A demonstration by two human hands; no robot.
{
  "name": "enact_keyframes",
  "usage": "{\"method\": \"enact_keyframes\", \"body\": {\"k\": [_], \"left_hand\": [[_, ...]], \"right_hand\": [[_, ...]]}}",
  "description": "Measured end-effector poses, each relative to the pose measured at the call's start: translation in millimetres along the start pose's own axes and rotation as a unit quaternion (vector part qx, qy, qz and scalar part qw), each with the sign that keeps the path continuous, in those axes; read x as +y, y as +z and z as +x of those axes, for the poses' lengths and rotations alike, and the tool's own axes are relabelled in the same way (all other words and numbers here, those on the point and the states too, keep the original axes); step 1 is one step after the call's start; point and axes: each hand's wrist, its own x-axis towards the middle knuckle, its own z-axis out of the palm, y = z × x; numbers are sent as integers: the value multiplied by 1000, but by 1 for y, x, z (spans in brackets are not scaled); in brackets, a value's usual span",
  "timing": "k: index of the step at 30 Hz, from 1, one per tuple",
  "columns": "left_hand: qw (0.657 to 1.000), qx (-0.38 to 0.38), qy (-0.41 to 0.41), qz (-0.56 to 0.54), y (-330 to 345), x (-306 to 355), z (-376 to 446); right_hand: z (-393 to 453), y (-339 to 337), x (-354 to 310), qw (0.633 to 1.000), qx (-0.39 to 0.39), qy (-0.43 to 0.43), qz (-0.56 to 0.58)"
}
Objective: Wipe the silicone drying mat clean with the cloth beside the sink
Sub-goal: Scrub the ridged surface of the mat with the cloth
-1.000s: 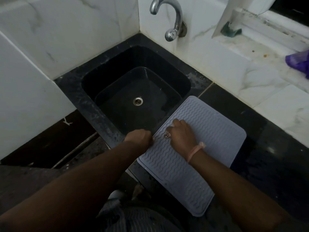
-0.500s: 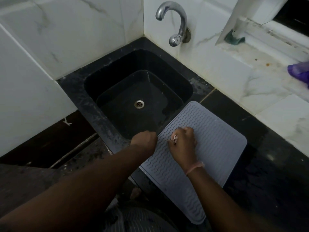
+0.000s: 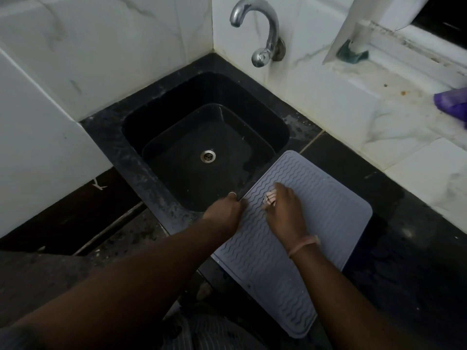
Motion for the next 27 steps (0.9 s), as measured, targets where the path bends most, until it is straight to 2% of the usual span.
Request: {"method": "enact_keyframes", "body": {"k": [7, 14, 19, 25, 27], "left_hand": [[999, -9, 8, -51, -4, -3, 6], [996, -2, -36, -85, -5, -9, 9], [997, -25, -21, -70, -4, -9, 12], [1000, -25, -1, -17, -5, -12, 15], [998, -30, -16, -54, -5, -11, 16]], "right_hand": [[10, 0, -6, 994, -10, -84, -72], [-49, 22, -26, 980, -62, -186, -35], [-27, 16, -18, 979, -61, -188, -42], [35, -12, 4, 989, -21, -123, -84], [45, -14, 9, 990, -17, -111, -90]]}}
